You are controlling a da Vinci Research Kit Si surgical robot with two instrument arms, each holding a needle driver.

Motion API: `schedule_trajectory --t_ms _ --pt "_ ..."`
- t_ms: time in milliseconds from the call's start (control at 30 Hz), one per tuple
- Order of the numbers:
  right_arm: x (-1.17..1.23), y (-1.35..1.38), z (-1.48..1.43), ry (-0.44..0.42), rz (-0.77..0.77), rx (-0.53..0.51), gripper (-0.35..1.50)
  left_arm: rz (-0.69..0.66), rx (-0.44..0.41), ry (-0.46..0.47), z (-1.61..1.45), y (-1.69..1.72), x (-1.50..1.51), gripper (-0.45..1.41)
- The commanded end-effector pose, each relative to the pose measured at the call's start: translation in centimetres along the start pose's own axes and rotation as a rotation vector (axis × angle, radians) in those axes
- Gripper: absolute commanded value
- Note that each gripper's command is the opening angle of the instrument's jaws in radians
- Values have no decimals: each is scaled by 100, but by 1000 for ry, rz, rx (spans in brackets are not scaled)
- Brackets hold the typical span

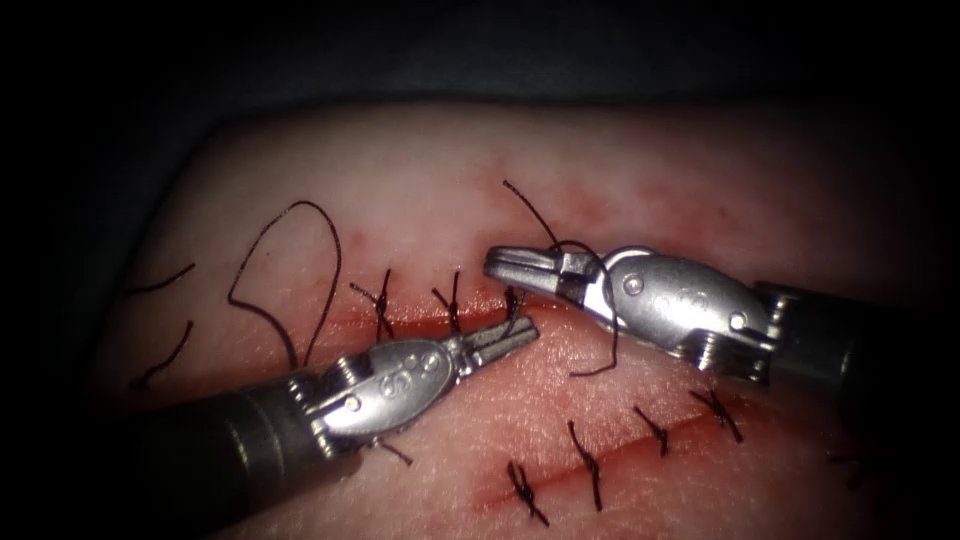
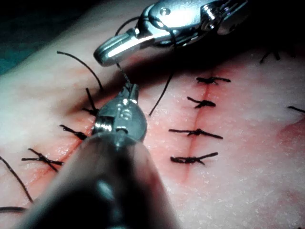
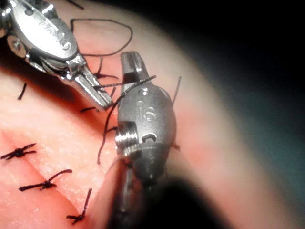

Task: Wound Closure
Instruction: Wrap suture twice around right hand counter-clockwise

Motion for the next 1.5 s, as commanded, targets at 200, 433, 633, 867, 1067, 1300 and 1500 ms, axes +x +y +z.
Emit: schedule_trajectory --t_ms 200,433,633,867,1067,1300,1500 --pt "0 -3 20 -169 -8 3 93 40 8 2 -1 12 7 -45" --pt "-21 -2 24 -341 46 96 84 144 18 -3 -17 15 32 -45" --pt "-47 -3 27 -425 35 245 69 223 4 1 -33 7 51 -45" --pt "-66 -12 26 -432 106 490 64 256 3 -22 -40 -32 66 -45" --pt "-72 -12 20 -364 213 667 59 267 -15 -56 -23 -67 66 -45" --pt "-87 -17 10 -347 281 827 53 303 -91 -157 5 -79 50 -45" --pt "-97 -19 2 -317 310 932 -35 322 -139 -195 12 -85 38 -45"
